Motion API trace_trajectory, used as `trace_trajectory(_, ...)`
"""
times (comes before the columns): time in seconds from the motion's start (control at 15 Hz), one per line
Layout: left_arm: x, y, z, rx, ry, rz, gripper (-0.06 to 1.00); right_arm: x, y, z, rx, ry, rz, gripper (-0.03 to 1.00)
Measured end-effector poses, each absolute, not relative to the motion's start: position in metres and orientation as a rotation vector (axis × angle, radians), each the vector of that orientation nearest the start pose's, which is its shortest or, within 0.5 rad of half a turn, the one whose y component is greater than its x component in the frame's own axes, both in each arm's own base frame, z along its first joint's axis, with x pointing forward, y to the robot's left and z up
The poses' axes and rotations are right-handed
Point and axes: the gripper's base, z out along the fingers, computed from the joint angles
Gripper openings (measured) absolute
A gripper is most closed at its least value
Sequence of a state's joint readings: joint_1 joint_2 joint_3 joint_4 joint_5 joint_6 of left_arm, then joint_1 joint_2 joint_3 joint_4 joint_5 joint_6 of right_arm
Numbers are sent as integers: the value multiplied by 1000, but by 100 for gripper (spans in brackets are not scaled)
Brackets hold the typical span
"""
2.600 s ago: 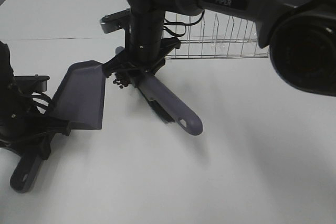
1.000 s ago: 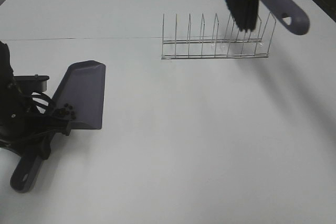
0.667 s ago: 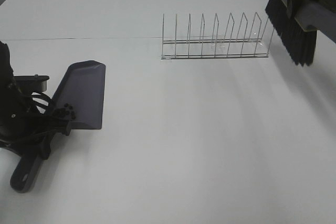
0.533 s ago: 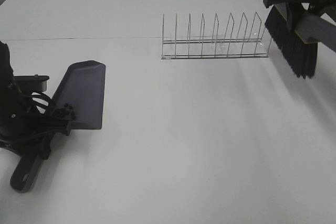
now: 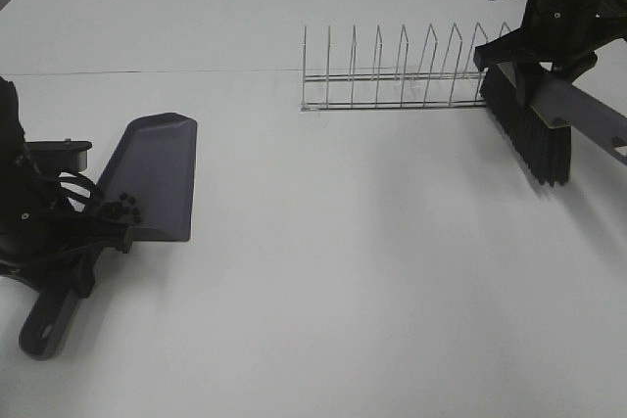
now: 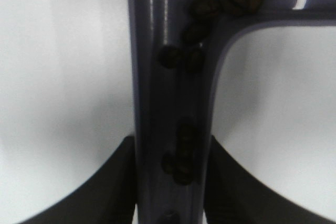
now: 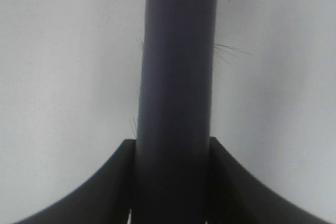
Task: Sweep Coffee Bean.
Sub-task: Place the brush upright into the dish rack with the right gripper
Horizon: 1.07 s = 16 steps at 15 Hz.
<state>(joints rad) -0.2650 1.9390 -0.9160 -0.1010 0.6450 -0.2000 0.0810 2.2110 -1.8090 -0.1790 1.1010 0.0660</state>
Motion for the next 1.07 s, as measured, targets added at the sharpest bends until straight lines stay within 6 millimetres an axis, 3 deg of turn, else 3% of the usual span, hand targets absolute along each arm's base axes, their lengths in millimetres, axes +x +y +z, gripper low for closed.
trace_trajectory(0.33, 292, -85, 93, -26, 3160, -90, 32, 476, 23, 182, -155, 2807, -235, 27)
trace_trajectory(0.6, 292, -85, 93, -26, 3160, -90, 32, 503, 22, 166, -150, 2794, -257, 27)
trace_trajectory(0.8, 292, -85, 93, -27, 3160, -91, 32, 519, 11, 167, -87, 2746, -222, 27)
trace_trajectory(1.07, 292, -85, 93, -28, 3160, -92, 32, 521, 2, 169, -73, 2743, -150, 27)
